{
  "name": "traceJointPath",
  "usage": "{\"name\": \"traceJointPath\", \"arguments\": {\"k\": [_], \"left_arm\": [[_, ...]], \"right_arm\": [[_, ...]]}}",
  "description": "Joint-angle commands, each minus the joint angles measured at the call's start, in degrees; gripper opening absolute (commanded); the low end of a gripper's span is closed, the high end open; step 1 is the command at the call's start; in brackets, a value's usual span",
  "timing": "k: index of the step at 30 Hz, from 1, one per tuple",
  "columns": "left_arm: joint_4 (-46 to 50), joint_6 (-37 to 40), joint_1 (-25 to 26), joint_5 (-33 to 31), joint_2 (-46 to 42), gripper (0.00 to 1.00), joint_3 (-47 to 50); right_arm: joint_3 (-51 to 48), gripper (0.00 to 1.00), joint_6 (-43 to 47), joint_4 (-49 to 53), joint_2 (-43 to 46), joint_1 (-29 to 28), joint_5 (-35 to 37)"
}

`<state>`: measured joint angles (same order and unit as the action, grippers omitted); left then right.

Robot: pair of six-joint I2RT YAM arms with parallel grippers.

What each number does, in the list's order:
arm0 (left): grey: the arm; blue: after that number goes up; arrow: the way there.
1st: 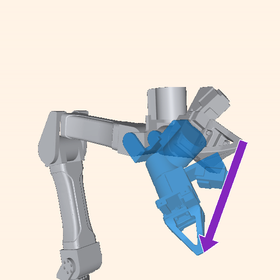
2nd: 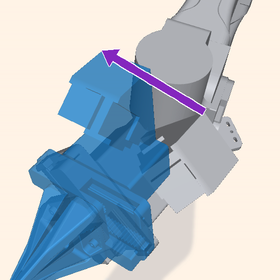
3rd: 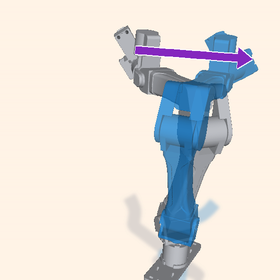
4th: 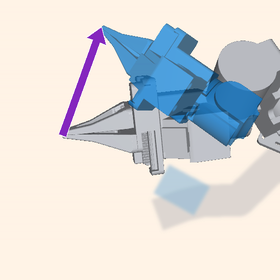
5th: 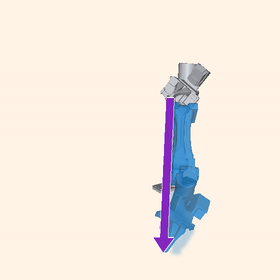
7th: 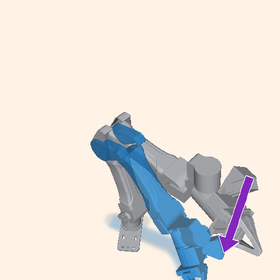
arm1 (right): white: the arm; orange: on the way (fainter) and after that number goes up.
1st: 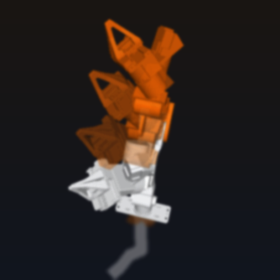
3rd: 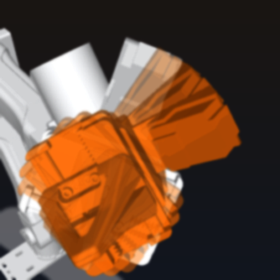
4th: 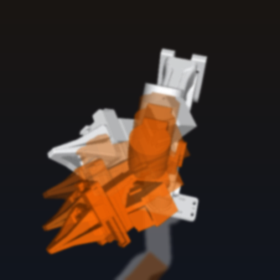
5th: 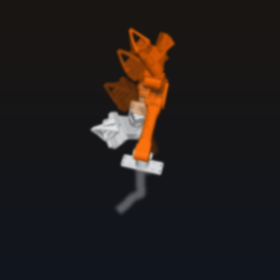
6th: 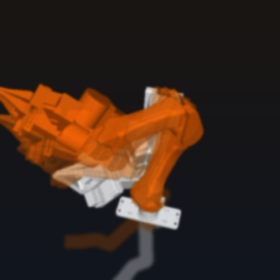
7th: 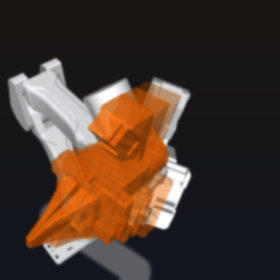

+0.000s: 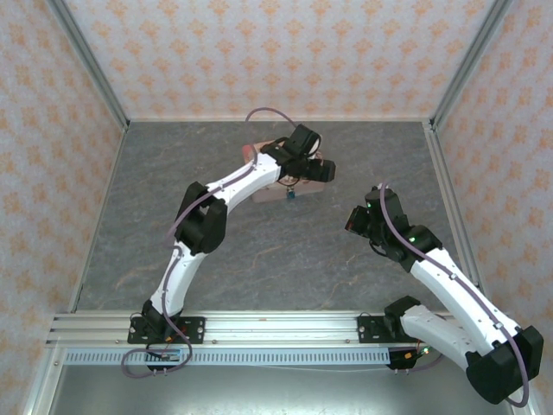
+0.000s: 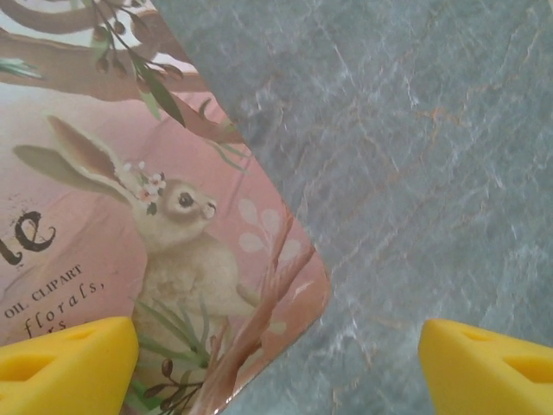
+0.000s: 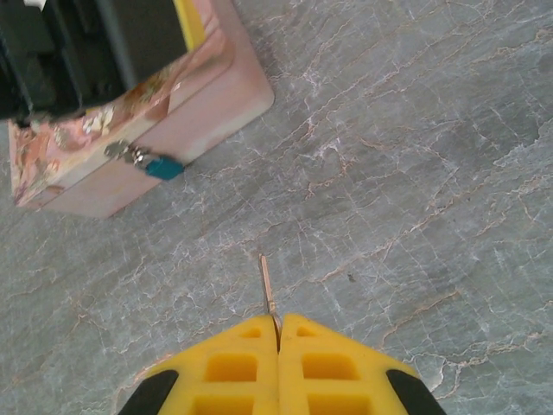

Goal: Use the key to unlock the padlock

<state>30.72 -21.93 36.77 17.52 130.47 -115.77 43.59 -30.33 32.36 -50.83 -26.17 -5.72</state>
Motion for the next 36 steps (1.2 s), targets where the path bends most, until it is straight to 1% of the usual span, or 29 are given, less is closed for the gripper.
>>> {"name": "traceJointPath", "arguments": {"k": [1,13,16,21,24,26,29,32,36], "left_arm": [[2.0,0.3,2.0,-0.2,-3.6,0.85,7.1],[-6.9,-4.2,6.5,-0.4,-17.8,0.84,25.8],[-8.4,-5.6,6.6,0.1,-20.3,0.84,28.0],[-7.8,-4.9,6.4,-0.6,-24.6,0.87,27.0],[-7.6,-4.8,5.4,-0.9,-27.5,0.87,27.2],[-8.6,-4.8,4.2,-0.9,-30.2,0.87,29.4],[-12.3,-4.4,2.3,-0.8,-35.8,0.87,35.8],[-17.5,-3.5,0.3,-0.6,-42.5,0.87,44.5],[-23.4,-0.8,-1.2,-1.4,-50.3,0.88,55.3]], "right_arm": [[-0.7,0.00,0.7,0.9,-0.1,0.4,1.0],[-4.3,0.00,-0.6,-4.8,-0.5,0.5,-3.1],[-5.0,0.00,-0.5,-6.8,-0.9,0.5,-4.8],[-5.3,0.00,0.3,-9.5,-2.5,0.5,-8.1],[-5.8,0.00,0.1,-12.5,-3.8,0.6,-11.4],[-6.1,0.00,-0.1,-14.5,-4.6,0.6,-13.5],[-6.9,0.00,-1.1,-17.7,-5.4,0.6,-15.8],[-8.0,0.00,-2.4,-22.0,-6.4,0.5,-18.0],[-7.4,0.00,-3.4,-27.0,-10.3,0.5,-21.1]]}}
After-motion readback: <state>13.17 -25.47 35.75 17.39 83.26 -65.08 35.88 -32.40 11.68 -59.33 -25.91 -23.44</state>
